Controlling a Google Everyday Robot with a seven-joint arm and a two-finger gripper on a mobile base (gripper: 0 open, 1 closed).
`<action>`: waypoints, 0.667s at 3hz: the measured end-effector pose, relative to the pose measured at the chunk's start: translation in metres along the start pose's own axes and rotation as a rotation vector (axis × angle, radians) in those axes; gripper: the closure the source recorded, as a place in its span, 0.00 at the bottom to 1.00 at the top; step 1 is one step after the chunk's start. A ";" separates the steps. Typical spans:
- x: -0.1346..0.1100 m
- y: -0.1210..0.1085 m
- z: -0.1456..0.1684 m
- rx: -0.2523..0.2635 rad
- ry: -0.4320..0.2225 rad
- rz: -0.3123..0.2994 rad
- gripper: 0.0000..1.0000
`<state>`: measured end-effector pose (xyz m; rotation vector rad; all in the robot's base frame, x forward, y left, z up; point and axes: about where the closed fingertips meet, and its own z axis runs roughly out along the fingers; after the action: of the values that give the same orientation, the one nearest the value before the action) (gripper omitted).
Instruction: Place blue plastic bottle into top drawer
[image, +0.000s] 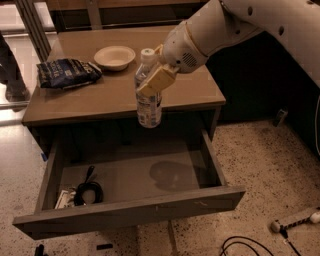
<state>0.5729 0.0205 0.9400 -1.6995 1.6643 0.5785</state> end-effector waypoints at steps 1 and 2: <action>0.031 0.029 0.020 -0.020 0.009 0.057 1.00; 0.065 0.053 0.044 -0.014 0.004 0.075 1.00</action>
Offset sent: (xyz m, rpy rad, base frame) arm -0.0555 -0.0179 -0.1422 0.0231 0.0508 -0.0682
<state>0.5330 0.0107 0.8544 -1.6549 1.7364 0.6241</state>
